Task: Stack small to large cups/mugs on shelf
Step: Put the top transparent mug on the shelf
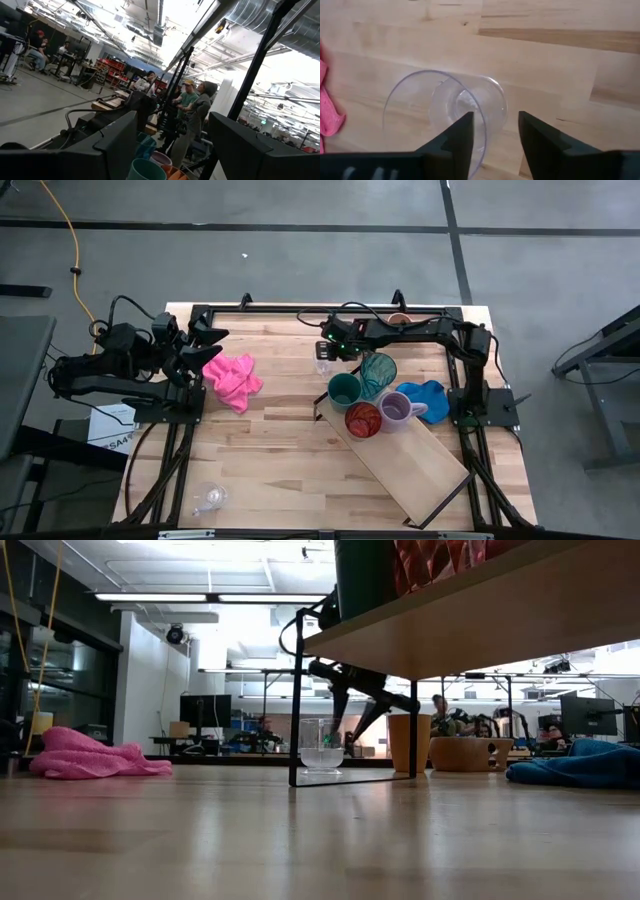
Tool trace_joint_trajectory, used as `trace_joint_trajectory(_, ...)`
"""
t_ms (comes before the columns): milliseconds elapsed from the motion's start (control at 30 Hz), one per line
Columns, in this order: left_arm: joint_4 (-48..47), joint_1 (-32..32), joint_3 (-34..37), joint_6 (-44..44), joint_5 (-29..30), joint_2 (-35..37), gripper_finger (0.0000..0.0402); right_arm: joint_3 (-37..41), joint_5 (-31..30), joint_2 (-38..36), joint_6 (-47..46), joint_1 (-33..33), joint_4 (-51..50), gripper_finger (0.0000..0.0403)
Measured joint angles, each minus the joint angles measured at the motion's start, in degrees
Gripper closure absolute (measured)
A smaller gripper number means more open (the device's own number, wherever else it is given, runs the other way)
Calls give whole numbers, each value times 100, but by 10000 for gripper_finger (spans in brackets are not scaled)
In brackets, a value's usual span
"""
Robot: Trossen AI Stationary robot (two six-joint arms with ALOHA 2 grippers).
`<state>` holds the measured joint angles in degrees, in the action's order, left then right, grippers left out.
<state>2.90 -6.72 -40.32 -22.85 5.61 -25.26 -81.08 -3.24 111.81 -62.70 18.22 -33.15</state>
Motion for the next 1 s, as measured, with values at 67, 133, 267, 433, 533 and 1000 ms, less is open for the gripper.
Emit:
trace_joint_trajectory(67,0,-2,0,0,0,0,167,0,-70,0,2,3,3,289)
trace_joint_trajectory(133,0,-1,0,0,0,-2,167,0,-115,0,7,7,3,318)
trace_joint_trajectory(267,0,-2,0,0,0,0,167,0,-125,0,184,7,46,385)
trace_joint_trajectory(433,0,-2,0,0,0,-2,167,0,-124,0,258,2,141,391)
trace_joint_trajectory(533,-2,0,0,0,21,0,167,0,7,0,366,-9,271,400)
trace_joint_trajectory(1000,-49,0,0,-25,408,-9,167,-503,-18,-1520,2052,446,644,402)
